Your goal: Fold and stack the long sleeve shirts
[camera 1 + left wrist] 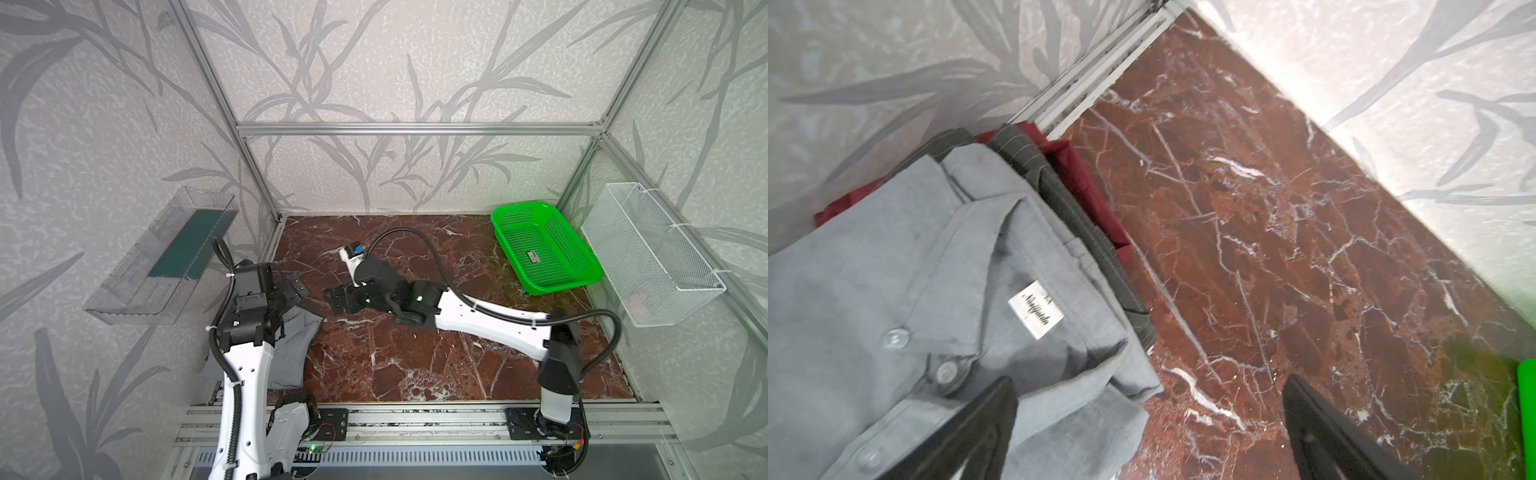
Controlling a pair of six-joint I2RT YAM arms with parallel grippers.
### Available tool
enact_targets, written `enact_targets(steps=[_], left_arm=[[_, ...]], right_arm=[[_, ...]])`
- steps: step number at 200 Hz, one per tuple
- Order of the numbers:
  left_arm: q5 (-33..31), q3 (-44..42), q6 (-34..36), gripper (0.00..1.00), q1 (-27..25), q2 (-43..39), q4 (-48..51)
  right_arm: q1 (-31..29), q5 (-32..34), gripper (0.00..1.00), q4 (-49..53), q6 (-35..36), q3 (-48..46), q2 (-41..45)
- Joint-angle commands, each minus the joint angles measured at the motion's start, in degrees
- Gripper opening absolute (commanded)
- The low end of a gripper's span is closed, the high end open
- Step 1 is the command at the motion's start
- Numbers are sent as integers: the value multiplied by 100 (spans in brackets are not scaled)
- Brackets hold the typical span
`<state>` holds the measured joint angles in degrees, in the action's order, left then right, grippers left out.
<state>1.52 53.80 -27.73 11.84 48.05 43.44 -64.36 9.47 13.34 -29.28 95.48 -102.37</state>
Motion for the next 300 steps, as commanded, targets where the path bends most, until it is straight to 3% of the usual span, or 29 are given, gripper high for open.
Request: enact_targets(steps=[1, 27, 50, 81, 95, 104, 129, 141, 170, 191, 203, 225, 245, 263, 283, 300], left_arm=[[-198, -374, 281, 99, -210, -59, -1141], [-139, -687, 809, 99, -366, 334, -2127], [-188, -1186, 1129, 99, -482, 541, -3018], [-380, -1908, 1298, 99, -507, 887, -4263], [-604, -2291, 1331, 99, -502, 1111, -4995], [-850, -2534, 1311, 99, -512, 1289, -5496], [-790, -3059, 1520, 99, -554, 1935, -7072], [-697, -3164, 1706, 99, -649, 2321, -7657], [-1229, -3212, 2155, 99, -875, 3100, -8612], [-1486, -3194, 2021, 99, -871, 3524, -8938], [-1171, -3162, 2190, 99, -878, 3863, -9189], [-1159, -3216, 2296, 99, -920, 3988, -9457], [-1170, -3225, 2314, 99, -921, 4004, -9513], [-1274, -3305, 2368, 99, -990, 4075, -9733], [-1554, -3431, 2391, 99, -1086, 4131, -10085], [-1559, -3481, 2438, 99, -1095, 4195, -10311]], right_arm=[[618, 529, 99, -204, 491, -1053, 1105], [1766, 176, 99, -123, 367, -2425, 2390], [2595, 365, 99, -289, 1019, -3685, 3550], [3644, 1351, 99, -1411, 2192, -5608, 5103], [4300, 1528, 99, -1840, 2394, -6221, 5400], [4447, 2062, 99, -2209, 2437, -6556, 5437], [4658, 2342, 99, -3552, 3327, -7109, 5082], [4836, 2643, 99, -3783, 3191, -7160, 4607], [5174, 2473, 99, -4741, 3253, -7501, 3845], [5446, 1738, 99, -5244, 2816, -7626, 3361], [5486, 1531, 99, -5670, 2841, -7633, 2897], [5532, 1178, 99, -6752, 2964, -7727, 1916], [5577, 393, 99, -7672, 3382, -7629, 991], [5593, 514, 99, -6282, 3146, -7288, 1403], [5609, 483, 99, -7452, 3294, -7537, 1015], [5610, 489, 99, -6651, 3170, -7387, 1300]])
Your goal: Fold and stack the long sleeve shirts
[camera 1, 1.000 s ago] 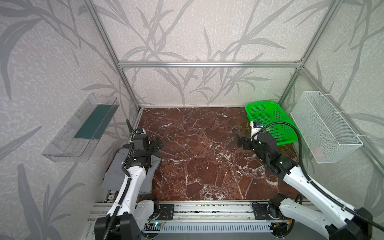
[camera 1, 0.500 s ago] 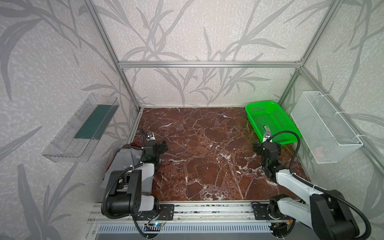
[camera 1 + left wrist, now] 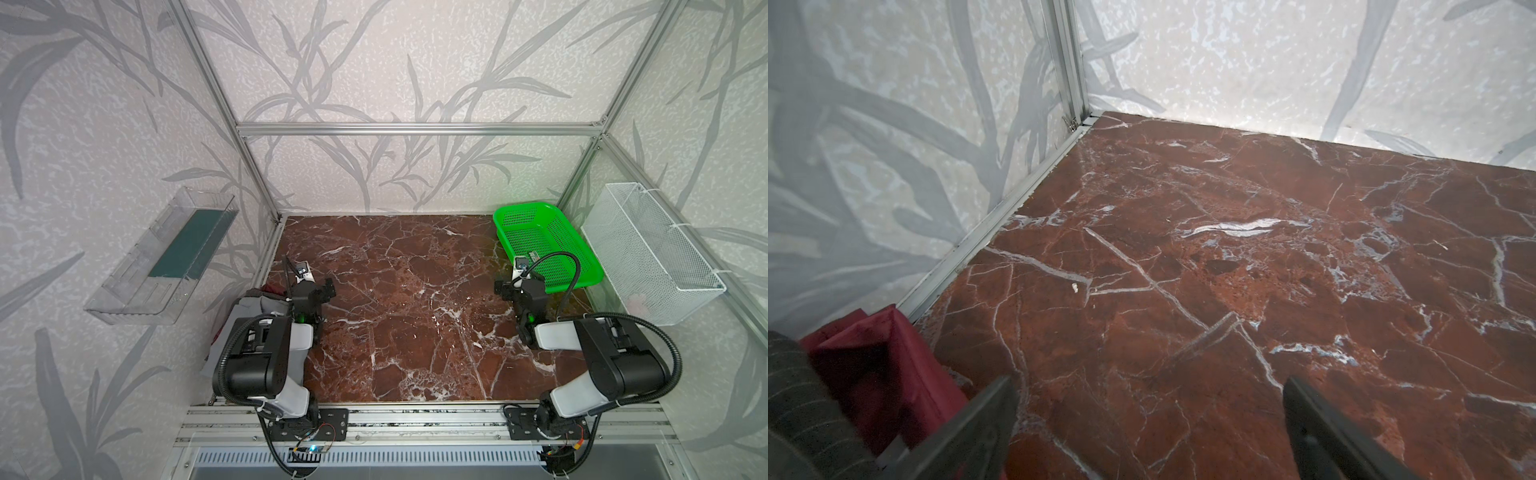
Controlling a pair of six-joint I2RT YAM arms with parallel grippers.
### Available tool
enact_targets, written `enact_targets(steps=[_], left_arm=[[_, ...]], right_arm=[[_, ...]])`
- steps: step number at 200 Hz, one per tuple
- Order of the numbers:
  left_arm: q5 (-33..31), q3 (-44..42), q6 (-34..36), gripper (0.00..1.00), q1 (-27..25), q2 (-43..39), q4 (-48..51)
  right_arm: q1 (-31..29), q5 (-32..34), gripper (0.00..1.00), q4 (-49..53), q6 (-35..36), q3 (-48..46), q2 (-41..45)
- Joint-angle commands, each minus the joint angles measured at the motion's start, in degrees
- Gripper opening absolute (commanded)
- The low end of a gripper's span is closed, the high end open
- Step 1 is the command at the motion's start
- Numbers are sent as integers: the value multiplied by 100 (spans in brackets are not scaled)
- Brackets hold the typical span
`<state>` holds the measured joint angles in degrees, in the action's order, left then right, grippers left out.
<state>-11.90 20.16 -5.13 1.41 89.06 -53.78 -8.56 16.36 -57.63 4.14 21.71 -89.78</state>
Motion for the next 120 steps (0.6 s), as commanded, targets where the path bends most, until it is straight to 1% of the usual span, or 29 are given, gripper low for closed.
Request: enact_targets(steps=[1, 11, 20, 35, 46, 56, 68, 120], left_arm=[[-217, -118, 183, 99, -53, 99, -594], [-242, -65, 198, 99, -91, 54, -420], [-280, 34, 235, 99, -113, 73, -270], [-321, 0, 256, 99, -140, 94, -367], [-321, 19, 255, 99, -135, 86, -318], [-322, 7, 259, 99, -141, 99, -348], [-322, 15, 251, 99, -140, 88, -331], [-269, 33, 229, 99, -112, 77, -265]], right_arm=[[29, -197, 99, 454, -174, -5, 45], [28, -201, 99, 204, -148, -70, -49], [23, -204, 99, -351, -43, -178, -226], [-4, -255, 99, -99, -63, -193, -80], [-13, -235, 99, -391, -7, -227, -202], [-23, -259, 99, -288, -11, -246, -137], [-28, -232, 99, -473, 11, -283, -192], [-29, -239, 99, -520, 4, -316, -187]])
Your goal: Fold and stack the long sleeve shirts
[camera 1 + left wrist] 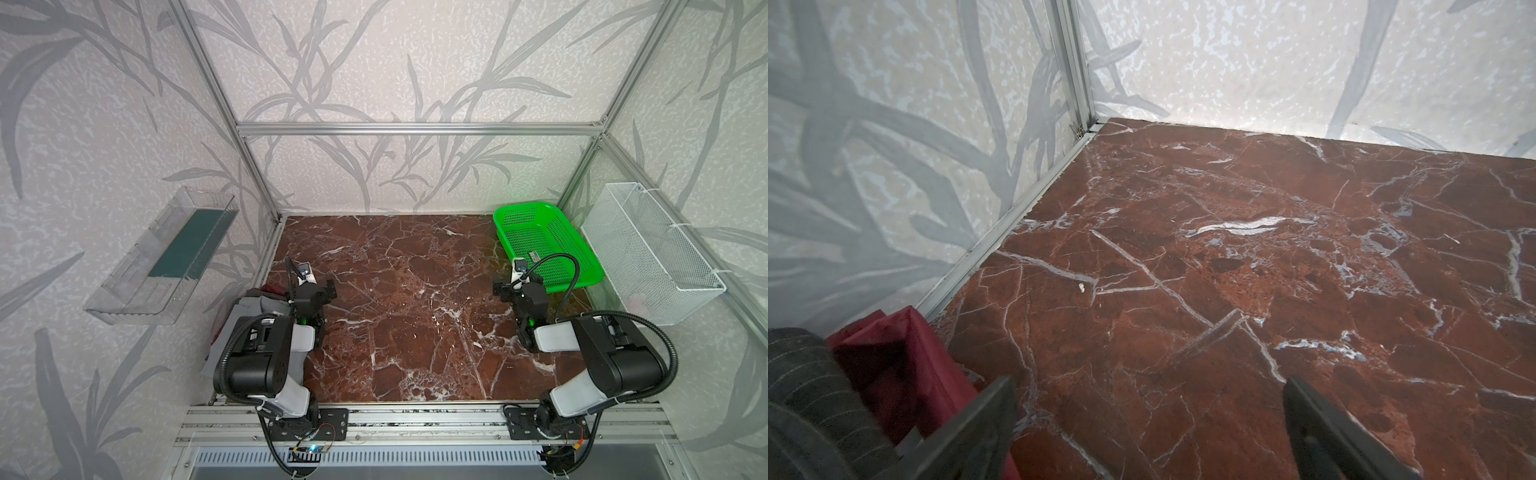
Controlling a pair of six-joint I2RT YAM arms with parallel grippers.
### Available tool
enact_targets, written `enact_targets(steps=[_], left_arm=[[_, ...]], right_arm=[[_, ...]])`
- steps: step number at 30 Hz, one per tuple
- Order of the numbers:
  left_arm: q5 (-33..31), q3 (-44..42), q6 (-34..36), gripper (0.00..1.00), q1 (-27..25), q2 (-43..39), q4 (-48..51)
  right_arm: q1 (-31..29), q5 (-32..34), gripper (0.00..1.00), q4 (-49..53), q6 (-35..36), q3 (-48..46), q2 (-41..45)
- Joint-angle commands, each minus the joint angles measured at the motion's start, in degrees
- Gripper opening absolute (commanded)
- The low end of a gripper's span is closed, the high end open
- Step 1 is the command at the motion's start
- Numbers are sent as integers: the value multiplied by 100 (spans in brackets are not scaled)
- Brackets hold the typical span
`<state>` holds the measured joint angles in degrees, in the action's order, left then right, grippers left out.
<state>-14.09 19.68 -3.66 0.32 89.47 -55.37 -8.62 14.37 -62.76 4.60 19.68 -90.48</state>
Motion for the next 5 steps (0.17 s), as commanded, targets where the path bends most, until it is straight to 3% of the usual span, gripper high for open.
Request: enact_targets(steps=[1, 5], left_arm=[[-50, 80, 79, 99, -4, 40, -110], [-62, 67, 99, 99, -6, 51, -162]], right_arm=[[-20, -44, 99, -7, -40, -113, -114], [-17, -40, 99, 9, -43, -109, -111]])
